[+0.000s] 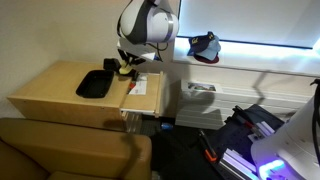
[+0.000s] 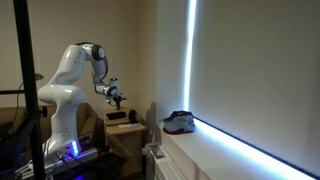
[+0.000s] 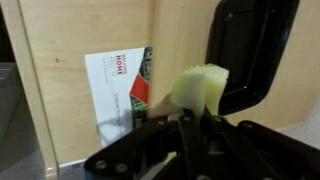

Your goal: Pick up the sponge from the nightstand shelf and put it in the black lunchbox

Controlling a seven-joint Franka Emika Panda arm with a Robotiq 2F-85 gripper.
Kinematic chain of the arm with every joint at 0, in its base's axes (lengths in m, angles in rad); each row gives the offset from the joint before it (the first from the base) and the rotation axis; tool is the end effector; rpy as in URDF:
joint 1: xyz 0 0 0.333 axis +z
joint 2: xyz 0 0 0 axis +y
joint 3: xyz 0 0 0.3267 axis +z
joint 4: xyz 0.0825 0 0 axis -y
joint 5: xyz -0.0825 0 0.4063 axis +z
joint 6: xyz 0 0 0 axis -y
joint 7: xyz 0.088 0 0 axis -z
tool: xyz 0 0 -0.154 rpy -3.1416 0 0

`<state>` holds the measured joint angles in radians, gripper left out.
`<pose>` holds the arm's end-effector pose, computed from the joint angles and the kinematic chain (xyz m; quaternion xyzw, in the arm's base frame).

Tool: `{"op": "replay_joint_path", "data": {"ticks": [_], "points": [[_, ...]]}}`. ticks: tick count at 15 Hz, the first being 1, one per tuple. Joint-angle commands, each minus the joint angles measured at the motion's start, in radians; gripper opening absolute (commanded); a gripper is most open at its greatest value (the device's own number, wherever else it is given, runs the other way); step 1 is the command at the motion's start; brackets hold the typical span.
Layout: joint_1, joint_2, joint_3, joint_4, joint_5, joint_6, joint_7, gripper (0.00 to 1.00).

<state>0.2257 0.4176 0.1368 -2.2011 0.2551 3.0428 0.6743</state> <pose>0.5898 0.2052 0.1834 -0.9348 0.2810 -0.1481 0.1590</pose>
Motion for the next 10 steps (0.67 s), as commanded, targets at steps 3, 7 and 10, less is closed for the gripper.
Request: {"op": "replay_joint_path", "data": {"ticks": [3,7,10], "points": [[0.023,0.001,-0.008,0.005,0.034,-0.001,-0.023,0.09],[0.023,0.087,0.031,0.072,0.024,-0.013,-0.067,0.02],[0.075,0.195,0.036,0.197,0.006,-0.005,-0.096,0.02]]}}
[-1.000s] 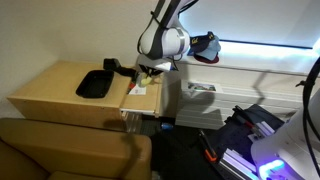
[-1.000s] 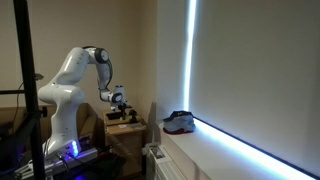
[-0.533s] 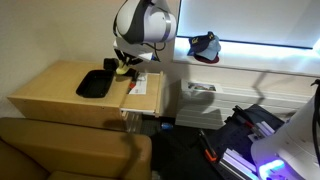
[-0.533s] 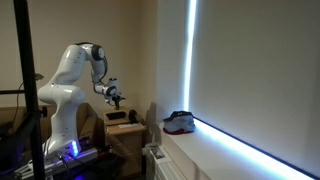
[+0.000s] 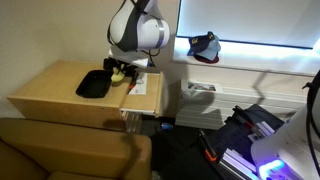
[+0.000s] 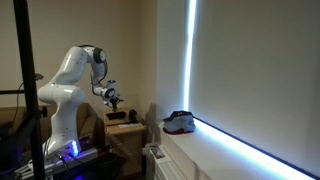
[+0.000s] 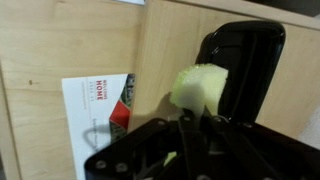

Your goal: Pick up the sponge from the nightstand shelf and put it in the black lunchbox

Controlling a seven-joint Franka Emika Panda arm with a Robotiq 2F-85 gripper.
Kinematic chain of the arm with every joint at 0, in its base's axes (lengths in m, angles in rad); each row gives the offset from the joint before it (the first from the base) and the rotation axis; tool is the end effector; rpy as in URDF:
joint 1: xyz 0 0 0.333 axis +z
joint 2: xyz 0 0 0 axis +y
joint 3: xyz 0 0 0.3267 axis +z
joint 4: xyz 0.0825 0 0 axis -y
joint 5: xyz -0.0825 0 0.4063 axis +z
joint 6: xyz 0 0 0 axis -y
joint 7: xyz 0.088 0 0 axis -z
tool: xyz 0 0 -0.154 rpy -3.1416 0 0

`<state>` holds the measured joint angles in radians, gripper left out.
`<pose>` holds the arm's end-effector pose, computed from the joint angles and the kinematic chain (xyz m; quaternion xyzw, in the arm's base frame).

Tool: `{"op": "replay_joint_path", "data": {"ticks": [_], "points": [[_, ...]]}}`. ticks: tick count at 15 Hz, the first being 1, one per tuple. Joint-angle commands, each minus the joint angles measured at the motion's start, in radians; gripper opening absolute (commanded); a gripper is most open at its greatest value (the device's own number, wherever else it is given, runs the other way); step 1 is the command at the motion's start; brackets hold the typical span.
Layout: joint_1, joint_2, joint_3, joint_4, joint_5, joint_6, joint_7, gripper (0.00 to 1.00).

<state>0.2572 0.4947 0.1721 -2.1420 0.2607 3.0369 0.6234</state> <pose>0.5857 0.2491 0.1600 -0.9490 0.2348 -0.1306 0.1648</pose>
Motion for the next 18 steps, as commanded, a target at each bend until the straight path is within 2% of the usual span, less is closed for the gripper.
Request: {"op": "replay_joint_path", "data": {"ticks": [1,5,6,7,8,9,12,15,17,18], "points": [[0.071,0.148,-0.020,0.187,-0.007,-0.013,-0.044,0.02],[0.157,0.295,-0.104,0.368,-0.007,-0.016,-0.014,0.02],[0.160,0.312,-0.105,0.394,0.004,-0.022,-0.010,0.02],[0.147,0.251,-0.085,0.306,0.014,0.000,-0.029,0.09],[0.151,0.280,-0.092,0.339,0.014,0.000,-0.028,0.09],[0.152,0.298,-0.095,0.360,0.014,0.000,-0.028,0.02],[0.106,0.321,-0.034,0.367,0.038,0.055,-0.055,0.02],[0.127,0.373,-0.048,0.430,0.046,0.103,-0.034,0.02],[0.150,0.404,-0.078,0.469,0.053,0.077,-0.015,0.02],[0.140,0.425,-0.066,0.491,0.059,0.074,-0.018,0.02]]}}
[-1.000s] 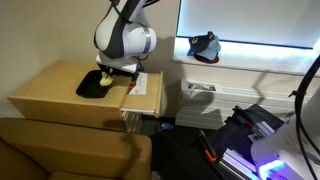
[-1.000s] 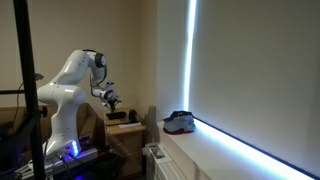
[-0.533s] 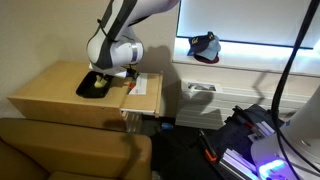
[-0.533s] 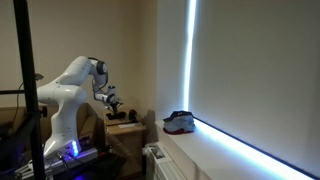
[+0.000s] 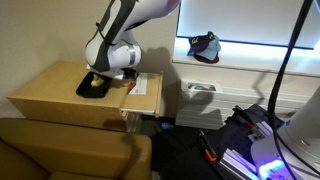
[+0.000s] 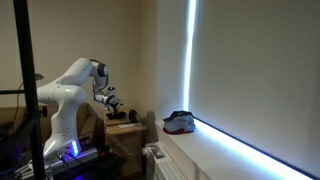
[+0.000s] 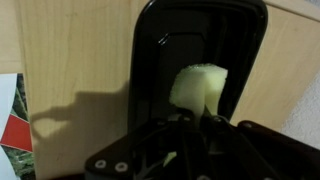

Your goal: Pick up the sponge from the nightstand shelf and put it in the black lunchbox

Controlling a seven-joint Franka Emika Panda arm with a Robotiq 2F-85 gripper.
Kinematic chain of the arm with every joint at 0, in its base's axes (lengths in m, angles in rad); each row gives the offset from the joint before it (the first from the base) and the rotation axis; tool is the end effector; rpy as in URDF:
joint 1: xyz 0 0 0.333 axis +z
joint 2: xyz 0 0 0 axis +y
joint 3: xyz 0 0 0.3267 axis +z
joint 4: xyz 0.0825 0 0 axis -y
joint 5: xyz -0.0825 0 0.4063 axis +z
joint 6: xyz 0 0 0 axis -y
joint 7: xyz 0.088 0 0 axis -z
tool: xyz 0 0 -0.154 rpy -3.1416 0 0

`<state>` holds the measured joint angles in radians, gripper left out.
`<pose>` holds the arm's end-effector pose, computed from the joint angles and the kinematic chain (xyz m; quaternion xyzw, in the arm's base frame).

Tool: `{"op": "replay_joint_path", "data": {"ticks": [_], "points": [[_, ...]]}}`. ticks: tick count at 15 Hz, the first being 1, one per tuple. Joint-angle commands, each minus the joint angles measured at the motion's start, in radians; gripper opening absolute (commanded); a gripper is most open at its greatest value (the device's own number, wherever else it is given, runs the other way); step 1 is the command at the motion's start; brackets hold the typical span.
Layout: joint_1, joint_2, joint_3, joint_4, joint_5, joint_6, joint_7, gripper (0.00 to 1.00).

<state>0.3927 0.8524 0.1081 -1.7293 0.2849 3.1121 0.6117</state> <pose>0.6615 0.3263 0.0964 -0.9390 0.2161 -0.1780 0.1996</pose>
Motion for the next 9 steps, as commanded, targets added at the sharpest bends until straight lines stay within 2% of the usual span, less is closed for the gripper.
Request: {"op": "replay_joint_path", "data": {"ticks": [1,3,4,5,9], "points": [[-0.001,0.085,0.006,0.097,0.039,-0.009,-0.007,0.02],[0.012,0.120,-0.004,0.137,0.051,-0.021,0.010,0.02],[0.010,0.130,-0.001,0.152,0.057,-0.029,0.013,0.34],[0.000,0.135,0.008,0.162,0.061,-0.036,0.014,0.35],[0.001,0.097,-0.007,0.167,0.066,-0.110,0.036,0.64]]}}
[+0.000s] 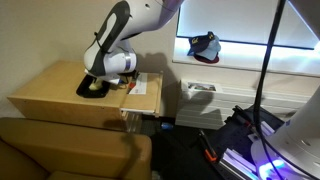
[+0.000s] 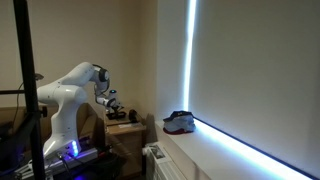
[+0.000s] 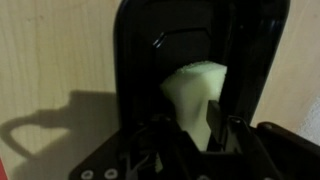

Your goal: Pick up the sponge from the nightstand shelf and put it in the black lunchbox

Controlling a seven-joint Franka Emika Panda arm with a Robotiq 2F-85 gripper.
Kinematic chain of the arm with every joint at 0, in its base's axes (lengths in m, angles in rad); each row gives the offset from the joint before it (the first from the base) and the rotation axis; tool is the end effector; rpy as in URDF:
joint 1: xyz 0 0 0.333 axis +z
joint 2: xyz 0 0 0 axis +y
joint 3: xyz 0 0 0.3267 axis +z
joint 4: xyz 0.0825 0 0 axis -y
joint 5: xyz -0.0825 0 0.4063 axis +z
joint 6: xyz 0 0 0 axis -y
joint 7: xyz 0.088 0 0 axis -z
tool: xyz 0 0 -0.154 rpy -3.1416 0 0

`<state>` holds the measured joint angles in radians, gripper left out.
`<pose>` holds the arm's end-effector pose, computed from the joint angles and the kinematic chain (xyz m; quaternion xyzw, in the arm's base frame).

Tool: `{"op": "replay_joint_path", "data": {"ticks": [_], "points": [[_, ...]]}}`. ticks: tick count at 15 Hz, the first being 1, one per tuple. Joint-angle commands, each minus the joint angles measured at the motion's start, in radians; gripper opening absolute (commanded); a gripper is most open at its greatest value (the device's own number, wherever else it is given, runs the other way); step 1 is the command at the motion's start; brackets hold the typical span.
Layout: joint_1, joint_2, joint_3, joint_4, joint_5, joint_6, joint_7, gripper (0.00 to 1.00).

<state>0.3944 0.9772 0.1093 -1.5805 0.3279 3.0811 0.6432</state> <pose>0.6830 0.3338 0.0631 -0.9296 0.2543 -0.1630 0.2112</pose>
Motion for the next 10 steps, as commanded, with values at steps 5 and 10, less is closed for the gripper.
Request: {"op": "replay_joint_path", "data": {"ticks": [5,10], "points": [[0.075,-0.229,-0.165,-0.075,-0.075,-0.461,0.147,0.98],[0.000,-0.440,-0.142,-0.138,-0.187,-0.862,0.180,1.00]]}}
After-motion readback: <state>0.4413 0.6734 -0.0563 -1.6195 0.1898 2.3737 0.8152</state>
